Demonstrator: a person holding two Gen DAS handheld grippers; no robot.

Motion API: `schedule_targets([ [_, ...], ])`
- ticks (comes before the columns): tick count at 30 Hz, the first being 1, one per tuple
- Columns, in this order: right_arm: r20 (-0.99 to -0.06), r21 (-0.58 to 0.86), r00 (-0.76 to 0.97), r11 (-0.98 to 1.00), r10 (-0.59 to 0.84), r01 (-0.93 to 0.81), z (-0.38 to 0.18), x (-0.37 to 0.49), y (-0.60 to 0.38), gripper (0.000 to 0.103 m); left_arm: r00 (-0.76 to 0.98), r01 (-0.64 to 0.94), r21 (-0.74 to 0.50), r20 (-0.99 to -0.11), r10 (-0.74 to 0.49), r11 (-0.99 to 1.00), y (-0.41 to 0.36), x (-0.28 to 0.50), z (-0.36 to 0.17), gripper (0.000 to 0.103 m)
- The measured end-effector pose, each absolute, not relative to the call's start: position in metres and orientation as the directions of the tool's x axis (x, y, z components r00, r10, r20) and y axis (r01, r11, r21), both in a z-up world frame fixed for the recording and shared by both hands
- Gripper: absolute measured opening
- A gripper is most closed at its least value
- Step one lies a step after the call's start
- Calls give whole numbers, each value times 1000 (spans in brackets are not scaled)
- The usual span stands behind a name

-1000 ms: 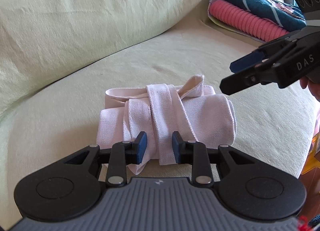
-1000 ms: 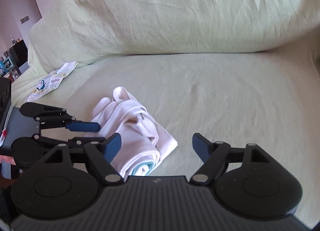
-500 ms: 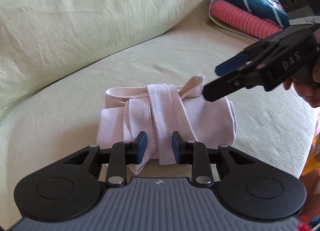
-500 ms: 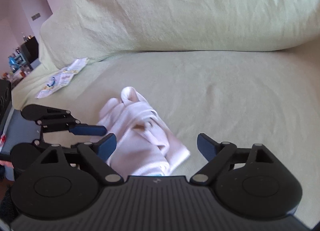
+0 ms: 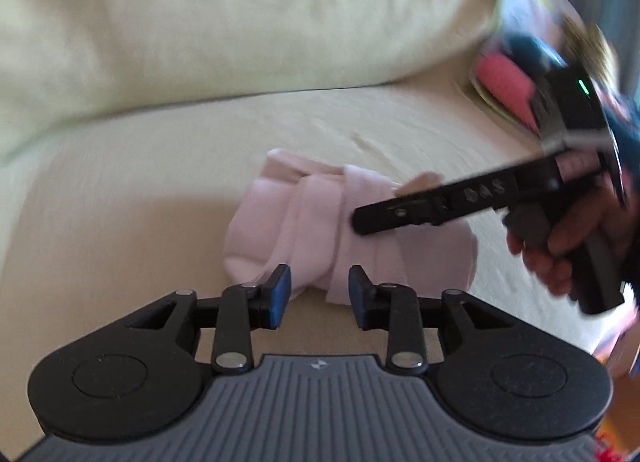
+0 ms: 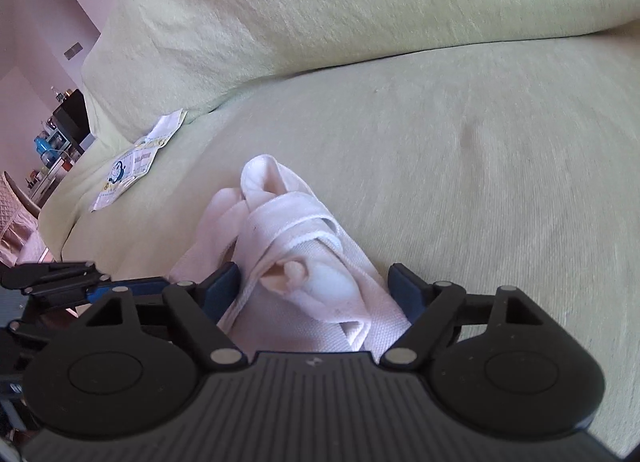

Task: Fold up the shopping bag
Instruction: 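Grasp the tied bundle with both grippers and lift it off the sofa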

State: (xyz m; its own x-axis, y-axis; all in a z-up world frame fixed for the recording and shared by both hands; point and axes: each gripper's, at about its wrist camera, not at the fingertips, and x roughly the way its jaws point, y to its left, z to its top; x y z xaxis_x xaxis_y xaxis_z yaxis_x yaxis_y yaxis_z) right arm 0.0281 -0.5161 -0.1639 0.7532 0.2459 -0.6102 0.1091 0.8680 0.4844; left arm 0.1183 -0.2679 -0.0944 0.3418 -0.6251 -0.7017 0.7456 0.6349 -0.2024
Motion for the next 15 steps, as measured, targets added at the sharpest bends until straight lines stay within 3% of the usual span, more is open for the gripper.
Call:
schedule_targets([
  [5, -606, 484, 758, 868, 242, 109, -165, 27, -515, 79, 233, 507, -546, -658, -716, 667, -241, 163, -115, 51],
  [8, -604, 485, 760, 867, 240, 112, -165, 27, -514, 79, 196, 405, -665, -608, -770, 628, -241, 183, -130, 60],
  [12, -612, 494, 751, 861, 248, 118, -164, 28, -514, 79, 153, 324, -723, -596, -788, 610, -255, 204, -155, 61],
  [15, -639, 500, 715, 859, 282, 108, -161, 31, -514, 80, 135, 361, -724, -583, -801, 588, -267, 213, -160, 62],
])
